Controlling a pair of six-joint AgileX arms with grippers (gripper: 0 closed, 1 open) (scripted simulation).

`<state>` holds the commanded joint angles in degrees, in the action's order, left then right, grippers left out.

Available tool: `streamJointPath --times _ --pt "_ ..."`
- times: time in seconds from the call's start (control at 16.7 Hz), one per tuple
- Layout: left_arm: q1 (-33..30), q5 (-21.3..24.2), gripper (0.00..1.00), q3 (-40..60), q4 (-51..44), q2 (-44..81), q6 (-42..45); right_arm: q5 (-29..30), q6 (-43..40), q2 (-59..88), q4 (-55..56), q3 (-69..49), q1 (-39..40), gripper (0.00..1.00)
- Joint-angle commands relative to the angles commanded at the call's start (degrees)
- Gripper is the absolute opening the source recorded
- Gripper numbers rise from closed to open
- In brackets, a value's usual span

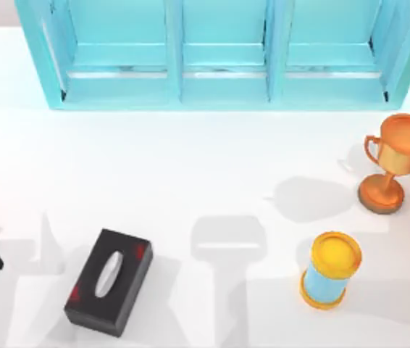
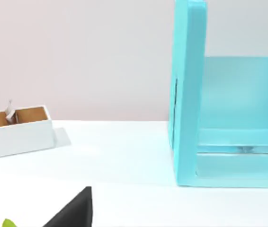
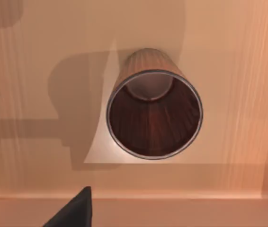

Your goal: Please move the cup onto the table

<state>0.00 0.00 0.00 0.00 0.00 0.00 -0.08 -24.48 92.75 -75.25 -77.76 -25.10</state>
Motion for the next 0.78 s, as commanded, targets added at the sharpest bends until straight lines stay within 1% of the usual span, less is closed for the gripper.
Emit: streamJointPath --times 0.3,0.42,0.78 --pt "0.00 0.00 1.00 0.00 0.00 0.00 0.00 0.01 0.09 -0.13 0.32 0.34 0.27 1.00" --pt "0.00 0.00 1.00 0.00 0.00 0.00 0.00 0.00 0.22 0.35 2.37 2.32 0.23 1.00" --pt "0.00 0.00 1.00 0.00 0.00 0.00 0.00 0.01 0.34 3.61 18.95 14.55 0.27 1.00"
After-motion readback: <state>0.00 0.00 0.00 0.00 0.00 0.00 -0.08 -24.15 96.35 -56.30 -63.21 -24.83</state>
